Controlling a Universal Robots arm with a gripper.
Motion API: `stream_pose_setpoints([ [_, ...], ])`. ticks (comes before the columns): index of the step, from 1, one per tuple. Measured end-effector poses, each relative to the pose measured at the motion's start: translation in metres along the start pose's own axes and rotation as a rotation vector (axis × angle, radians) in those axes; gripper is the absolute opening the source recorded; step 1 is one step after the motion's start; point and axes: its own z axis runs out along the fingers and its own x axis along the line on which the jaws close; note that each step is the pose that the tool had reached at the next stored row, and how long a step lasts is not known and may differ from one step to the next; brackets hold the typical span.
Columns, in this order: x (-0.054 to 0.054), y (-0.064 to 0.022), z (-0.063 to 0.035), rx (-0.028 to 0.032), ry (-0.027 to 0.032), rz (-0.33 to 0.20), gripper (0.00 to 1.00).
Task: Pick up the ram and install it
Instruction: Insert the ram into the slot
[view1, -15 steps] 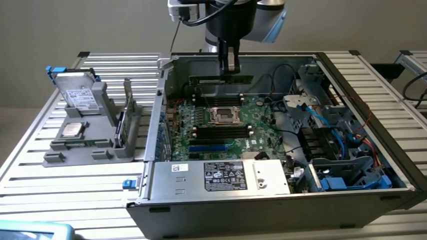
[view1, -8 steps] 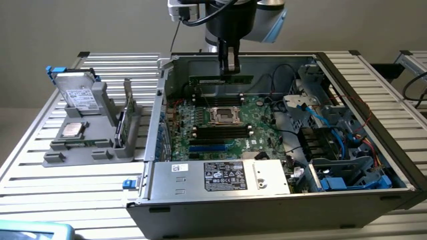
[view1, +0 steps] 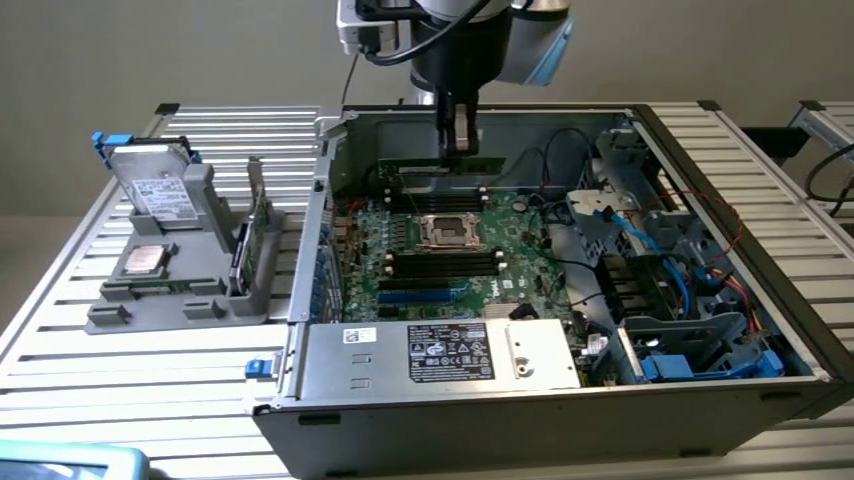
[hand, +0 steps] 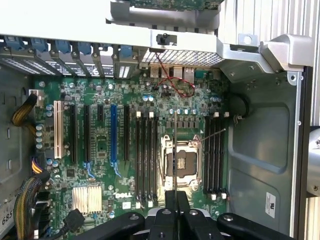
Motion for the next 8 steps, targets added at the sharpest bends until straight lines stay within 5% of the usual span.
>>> stream_pose_setpoints([
  [8,0.003,0.0016,0.0142,0.0,0.0017,0.0,0.12],
])
